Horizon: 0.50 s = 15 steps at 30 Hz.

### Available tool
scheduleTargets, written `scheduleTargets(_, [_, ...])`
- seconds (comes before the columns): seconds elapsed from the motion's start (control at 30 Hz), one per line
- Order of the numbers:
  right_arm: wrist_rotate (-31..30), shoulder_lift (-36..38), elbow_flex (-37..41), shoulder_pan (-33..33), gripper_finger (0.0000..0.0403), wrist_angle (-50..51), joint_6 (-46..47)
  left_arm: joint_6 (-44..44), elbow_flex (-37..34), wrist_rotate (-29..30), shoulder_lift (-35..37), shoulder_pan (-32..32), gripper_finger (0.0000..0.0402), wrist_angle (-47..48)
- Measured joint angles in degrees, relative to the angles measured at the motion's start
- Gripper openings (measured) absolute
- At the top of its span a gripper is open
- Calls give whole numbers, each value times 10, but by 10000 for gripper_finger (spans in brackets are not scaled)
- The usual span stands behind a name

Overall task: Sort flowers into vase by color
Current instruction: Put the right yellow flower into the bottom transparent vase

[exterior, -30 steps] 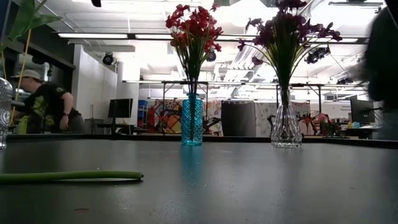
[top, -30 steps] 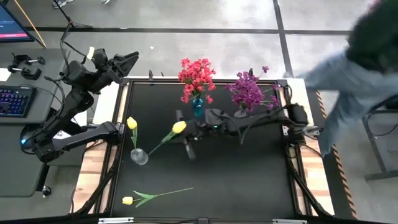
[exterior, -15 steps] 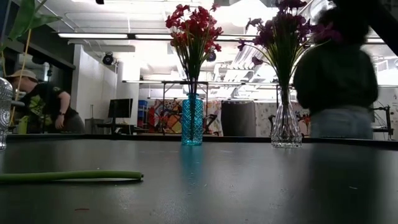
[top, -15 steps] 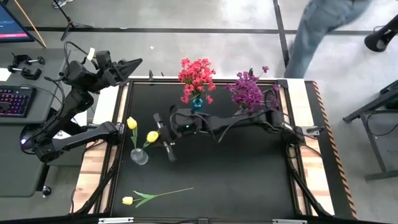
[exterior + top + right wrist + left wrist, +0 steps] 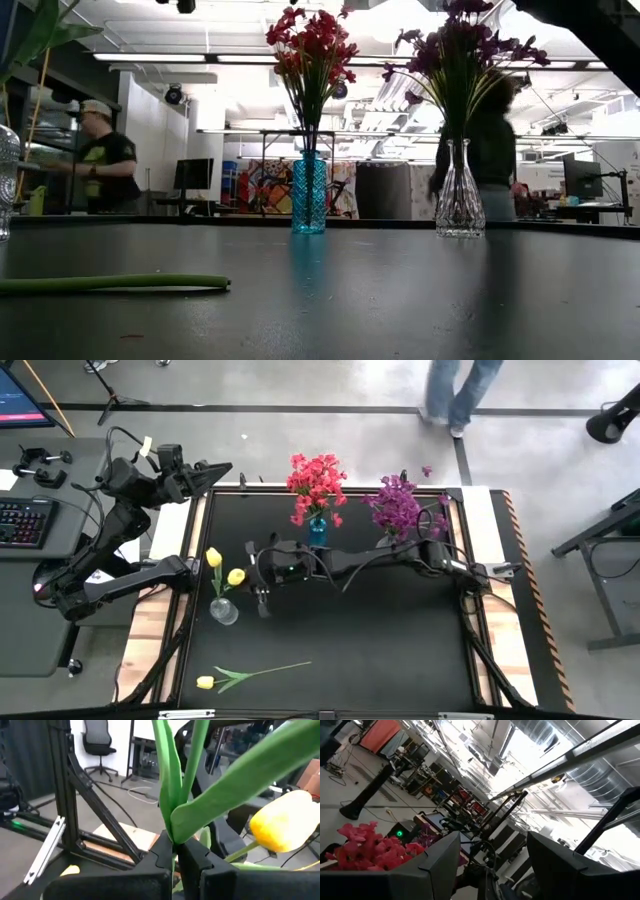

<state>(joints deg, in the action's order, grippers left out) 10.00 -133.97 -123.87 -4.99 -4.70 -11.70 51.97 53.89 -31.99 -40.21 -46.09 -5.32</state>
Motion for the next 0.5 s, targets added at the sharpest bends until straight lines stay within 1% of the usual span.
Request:
scheduleTargets(0.27, [9, 0, -2, 1, 0, -79, 26, 0, 0, 0, 0, 0, 215, 0])
scheduleTargets(0.37, [24, 1, -17, 0, 0, -60, 39, -2, 0, 0, 0, 0, 215, 0])
scheduleTargets(0.5, [41, 1, -34, 0, 0, 5, 38, -2, 0, 0, 0, 0, 215, 0])
